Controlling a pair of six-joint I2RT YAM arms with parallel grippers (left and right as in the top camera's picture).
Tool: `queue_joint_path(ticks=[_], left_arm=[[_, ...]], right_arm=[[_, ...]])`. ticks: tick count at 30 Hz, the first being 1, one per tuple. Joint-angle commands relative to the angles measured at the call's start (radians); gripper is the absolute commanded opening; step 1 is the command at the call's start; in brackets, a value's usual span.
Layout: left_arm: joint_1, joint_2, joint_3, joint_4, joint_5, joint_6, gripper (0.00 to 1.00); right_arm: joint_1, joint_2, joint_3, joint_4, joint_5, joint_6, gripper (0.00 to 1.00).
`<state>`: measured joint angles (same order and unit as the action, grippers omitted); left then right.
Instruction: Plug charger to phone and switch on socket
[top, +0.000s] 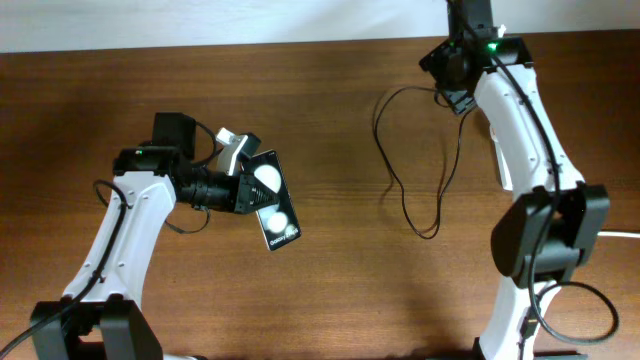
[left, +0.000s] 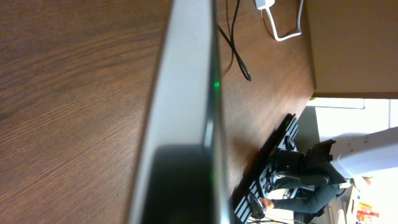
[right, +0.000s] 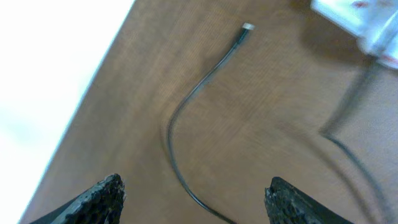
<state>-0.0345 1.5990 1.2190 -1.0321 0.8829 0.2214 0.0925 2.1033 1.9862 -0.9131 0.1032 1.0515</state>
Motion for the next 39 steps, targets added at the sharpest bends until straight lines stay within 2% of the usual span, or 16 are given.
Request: queue_joint_path(ticks=[1, 5, 9, 15, 17, 19, 20, 21, 24, 25, 29, 33, 35, 36, 38, 39], left_arm=[[-0.002, -0.008, 0.006, 0.000, 0.037, 0.019, 0.00], [-0.002, -0.008, 0.006, 0.000, 0.037, 0.019, 0.00], [-0.002, -0.008, 0.006, -0.001, 0.037, 0.019, 0.00], [-0.002, -0.008, 0.006, -0.001, 0.037, 0.019, 0.00], [-0.002, -0.008, 0.006, -0.001, 0.037, 0.019, 0.00], [-0.002, -0.008, 0.006, 0.000, 0.034, 0.019, 0.00], [-0.002, -0.008, 0.006, 0.000, 0.016, 0.017, 0.00], [-0.002, -0.008, 0.006, 0.000, -0.003, 0.011, 0.00], [-0.002, -0.008, 0.006, 0.000, -0.015, 0.008, 0.00], [-0.002, -0.008, 0.006, 0.000, -0.015, 0.008, 0.00], [-0.002, -0.008, 0.006, 0.000, -0.015, 0.008, 0.00], [-0.002, -0.008, 0.006, 0.003, -0.015, 0.008, 0.00], [-0.002, -0.008, 0.006, 0.003, -0.015, 0.008, 0.00], [-0.002, -0.008, 0.006, 0.003, -0.015, 0.008, 0.00], [-0.002, -0.008, 0.006, 0.003, -0.015, 0.008, 0.00], [-0.002, -0.008, 0.006, 0.003, -0.015, 0.008, 0.00]], right_arm=[[0.005, 0.089, 0.021, 0.067, 0.005, 0.092, 0.75], [0.005, 0.205, 0.021, 0.170, 0.009, 0.095, 0.75], [0.004, 0.275, 0.021, 0.220, 0.020, 0.226, 0.74], [-0.008, 0.356, 0.021, 0.325, 0.027, 0.225, 0.69], [-0.017, 0.359, 0.021, 0.335, 0.024, 0.220, 0.50], [-0.022, 0.359, 0.021, 0.354, 0.023, 0.095, 0.18], [-0.021, 0.359, 0.021, 0.356, 0.007, 0.004, 0.08], [-0.021, 0.359, 0.021, 0.356, -0.018, -0.057, 0.04], [-0.016, 0.359, 0.022, 0.307, -0.274, -0.378, 0.04], [-0.009, 0.358, 0.022, 0.211, -0.340, -0.475, 0.04], [0.064, 0.358, 0.022, -0.282, -0.350, -0.703, 0.04], [0.166, 0.358, 0.022, -0.532, -0.201, -0.766, 0.05], [0.212, 0.358, 0.022, -0.520, -0.121, -0.759, 0.27], [0.227, 0.358, 0.022, -0.485, -0.089, -0.759, 0.43], [0.233, 0.358, 0.022, -0.436, -0.051, -0.728, 0.55], [0.233, 0.358, 0.022, -0.412, -0.023, -0.687, 0.56]])
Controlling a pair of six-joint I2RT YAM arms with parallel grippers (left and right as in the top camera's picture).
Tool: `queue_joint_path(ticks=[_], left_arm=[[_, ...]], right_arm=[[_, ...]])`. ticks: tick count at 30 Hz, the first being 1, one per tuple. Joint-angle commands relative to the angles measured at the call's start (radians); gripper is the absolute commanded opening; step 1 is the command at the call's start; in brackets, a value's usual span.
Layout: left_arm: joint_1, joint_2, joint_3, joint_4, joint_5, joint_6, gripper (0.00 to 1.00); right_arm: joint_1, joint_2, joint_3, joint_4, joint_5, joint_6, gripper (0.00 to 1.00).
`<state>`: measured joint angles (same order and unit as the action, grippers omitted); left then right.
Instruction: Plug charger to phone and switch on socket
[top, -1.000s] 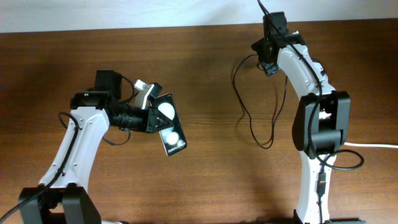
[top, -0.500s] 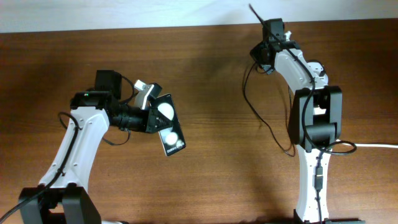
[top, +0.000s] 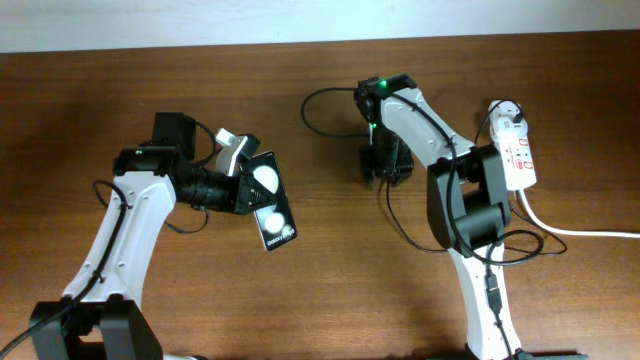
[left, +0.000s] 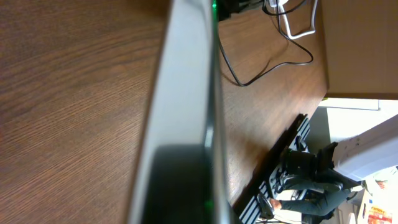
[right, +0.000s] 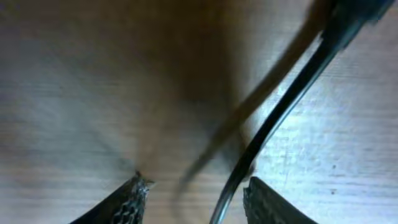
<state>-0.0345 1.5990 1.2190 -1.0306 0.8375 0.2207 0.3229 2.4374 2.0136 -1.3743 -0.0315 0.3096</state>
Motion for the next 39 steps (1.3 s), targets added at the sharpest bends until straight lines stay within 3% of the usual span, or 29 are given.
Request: queue_joint_path(ticks=[1, 5, 17, 21, 30, 31, 32, 39], left_arm=[[-0.002, -0.008, 0.006, 0.001, 0.031, 0.008, 0.00], [-0.002, -0.008, 0.006, 0.001, 0.031, 0.000, 0.00], [-0.002, -0.008, 0.006, -0.003, 0.060, -0.183, 0.00], [-0.002, -0.008, 0.006, -0.003, 0.060, -0.183, 0.00], [-0.002, -0.008, 0.006, -0.003, 0.057, -0.183, 0.00], [-0.002, -0.008, 0.006, -0.003, 0.057, -0.183, 0.00], [-0.002, -0.008, 0.006, -0.003, 0.057, -0.183, 0.00], [-0.002, -0.008, 0.006, -0.003, 0.057, -0.183, 0.00]], right_arm=[[0.002, 0.024, -0.006, 0.074, 0.150, 0.113, 0.58], [-0.003, 0.024, -0.008, 0.098, 0.187, 0.225, 0.58], [-0.011, 0.024, -0.014, 0.126, 0.187, 0.230, 0.63], [-0.011, 0.024, -0.014, 0.135, 0.201, 0.231, 0.41], [-0.024, 0.024, -0.014, 0.081, 0.205, 0.231, 0.41], [-0.028, 0.024, -0.014, 0.080, 0.204, 0.231, 0.39], [-0.036, 0.024, -0.014, 0.080, 0.201, 0.231, 0.31], [-0.031, 0.024, -0.014, 0.048, 0.192, 0.231, 0.22]])
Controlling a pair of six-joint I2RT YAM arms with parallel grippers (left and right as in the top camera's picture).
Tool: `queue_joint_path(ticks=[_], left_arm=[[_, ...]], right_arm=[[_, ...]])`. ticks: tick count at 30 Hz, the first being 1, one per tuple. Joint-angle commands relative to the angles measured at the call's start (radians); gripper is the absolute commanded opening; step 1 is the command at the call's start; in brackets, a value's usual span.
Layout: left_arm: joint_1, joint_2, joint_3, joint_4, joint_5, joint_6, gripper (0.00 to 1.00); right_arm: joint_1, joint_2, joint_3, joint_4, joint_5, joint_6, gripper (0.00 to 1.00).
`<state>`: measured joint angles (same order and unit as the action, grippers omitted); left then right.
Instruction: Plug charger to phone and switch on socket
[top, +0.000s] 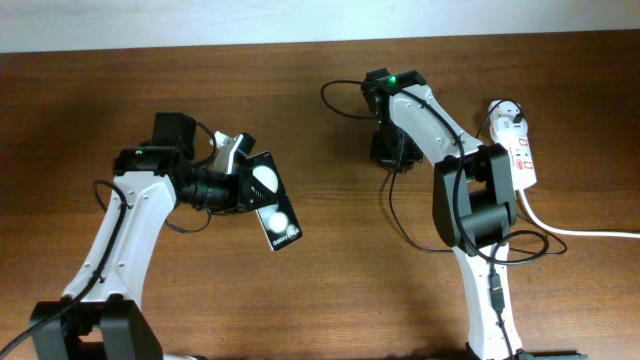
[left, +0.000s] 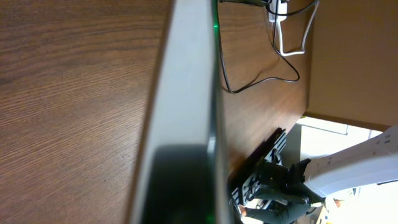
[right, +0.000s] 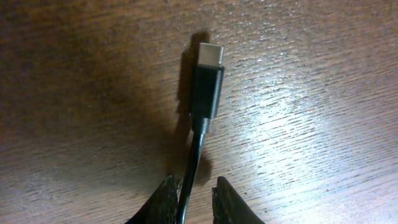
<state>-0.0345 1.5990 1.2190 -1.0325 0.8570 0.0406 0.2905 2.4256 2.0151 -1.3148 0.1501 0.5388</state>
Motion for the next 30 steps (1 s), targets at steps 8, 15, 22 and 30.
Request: queue_joint_path(ticks=[8, 15, 22, 30], left_arm=[[-0.002, -0.008, 0.006, 0.000, 0.035, -0.003, 0.00], [-0.002, -0.008, 0.006, 0.000, 0.007, -0.003, 0.00], [-0.002, -0.008, 0.006, 0.069, 0.049, -0.123, 0.00], [-0.085, 0.014, 0.006, 0.435, 0.180, -0.449, 0.00]], right_arm=[[0.001, 0.036, -0.016, -0.008, 0.012, -0.002, 0.04], [-0.003, -0.238, 0.037, -0.047, -0.216, -0.182, 0.04], [-0.001, -0.756, 0.037, -0.241, -0.278, -0.191, 0.04], [-0.001, -1.090, 0.029, -0.377, -0.230, -0.190, 0.04]])
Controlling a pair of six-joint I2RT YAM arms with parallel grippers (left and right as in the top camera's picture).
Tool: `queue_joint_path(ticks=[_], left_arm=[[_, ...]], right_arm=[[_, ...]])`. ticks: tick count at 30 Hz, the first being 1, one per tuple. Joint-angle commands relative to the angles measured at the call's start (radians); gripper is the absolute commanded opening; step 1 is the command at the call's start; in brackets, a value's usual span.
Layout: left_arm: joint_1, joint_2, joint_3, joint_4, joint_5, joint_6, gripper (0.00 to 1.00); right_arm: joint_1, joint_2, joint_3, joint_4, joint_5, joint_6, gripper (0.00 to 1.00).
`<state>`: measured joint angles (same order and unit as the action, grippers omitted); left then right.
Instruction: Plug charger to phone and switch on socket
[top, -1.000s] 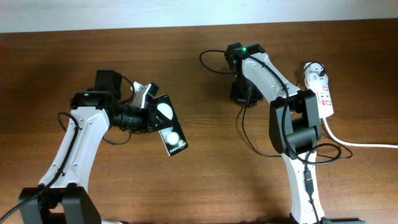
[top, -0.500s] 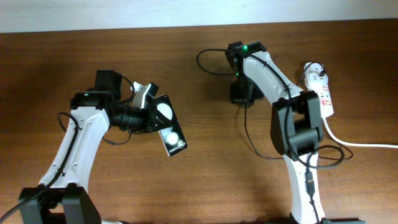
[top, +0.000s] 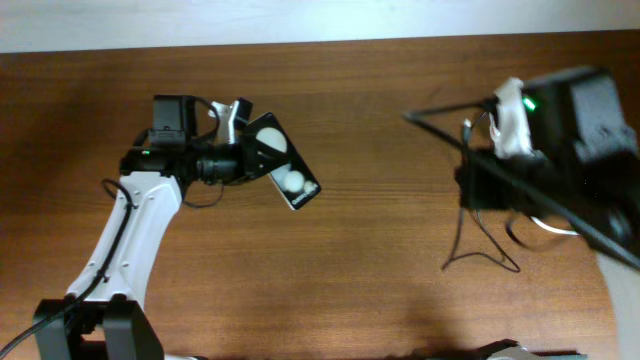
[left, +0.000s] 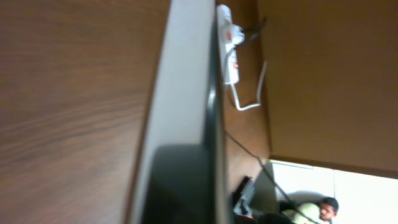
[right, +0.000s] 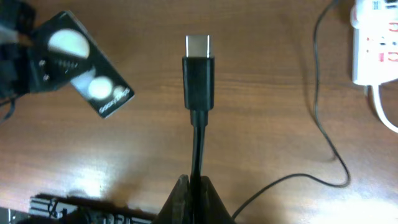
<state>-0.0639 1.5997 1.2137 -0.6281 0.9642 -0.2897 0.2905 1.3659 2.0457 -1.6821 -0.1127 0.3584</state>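
Note:
My left gripper (top: 240, 158) is shut on the black phone (top: 285, 172) and holds it tilted above the table's left half. In the left wrist view only the phone's grey edge (left: 186, 93) shows. My right gripper (right: 198, 185) is shut on the black charger cable just behind its plug (right: 198, 67), high above the table. The plug's metal tip points away from the fingers. The phone (right: 81, 65) lies to the plug's left in that view. The white socket strip (right: 376, 43) sits at the far right; the raised right arm (top: 560, 150) hides it in the overhead view.
Slack black cable (top: 480, 250) hangs from the right gripper and loops on the wood toward the socket strip. The strip's white lead (right: 385, 115) runs off the right edge. A black rail (right: 93, 208) lies along the table's near side.
My right gripper was low over the plug on the table with its fingers astride the cable; now it is shut on the cable and raised high. The left gripper has shifted the phone farther back and turned it.
The left gripper held the phone throughout. My right gripper was open near the table's far right above the cable, then down at the cable mid-table, then astride the cable behind the plug. Now it holds the cable aloft, plug forward.

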Motion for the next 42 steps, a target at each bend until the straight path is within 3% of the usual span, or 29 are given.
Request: queue_joint_path(ticks=[1, 5, 7, 9, 13, 18, 21, 28, 42], left_arm=[[-0.081, 0.029, 0.011, 0.061, 0.102, -0.145, 0.00], [-0.110, 0.150, 0.011, 0.340, 0.365, -0.327, 0.00], [-0.100, 0.224, 0.011, 0.509, 0.520, -0.425, 0.00], [-0.082, 0.272, 0.011, 0.621, 0.602, -0.451, 0.00], [-0.027, 0.286, 0.011, 0.635, 0.610, -0.459, 0.00], [-0.001, 0.286, 0.011, 0.636, 0.610, -0.458, 0.00], [-0.004, 0.286, 0.011, 0.635, 0.610, -0.414, 0.00], [-0.034, 0.286, 0.011, 0.635, 0.610, -0.345, 0.00], [-0.035, 0.286, 0.011, 0.631, 0.610, -0.345, 0.00]], right_arm=[[-0.001, -0.057, -0.025, -0.013, 0.042, -0.010, 0.04], [-0.001, -0.118, -0.205, 0.000, 0.037, -0.010, 0.04], [0.027, -0.138, -0.360, 0.072, -0.006, -0.011, 0.04], [0.113, -0.148, -0.510, 0.186, -0.078, -0.011, 0.04], [0.293, -0.147, -0.732, 0.431, -0.076, -0.010, 0.04], [0.420, -0.095, -0.795, 0.624, -0.064, -0.099, 0.04], [0.477, 0.002, -0.795, 0.640, 0.077, -0.116, 0.04], [0.477, 0.028, -0.795, 0.704, 0.066, -0.119, 0.04], [0.475, 0.028, -0.795, 0.703, 0.126, -0.115, 0.04]])
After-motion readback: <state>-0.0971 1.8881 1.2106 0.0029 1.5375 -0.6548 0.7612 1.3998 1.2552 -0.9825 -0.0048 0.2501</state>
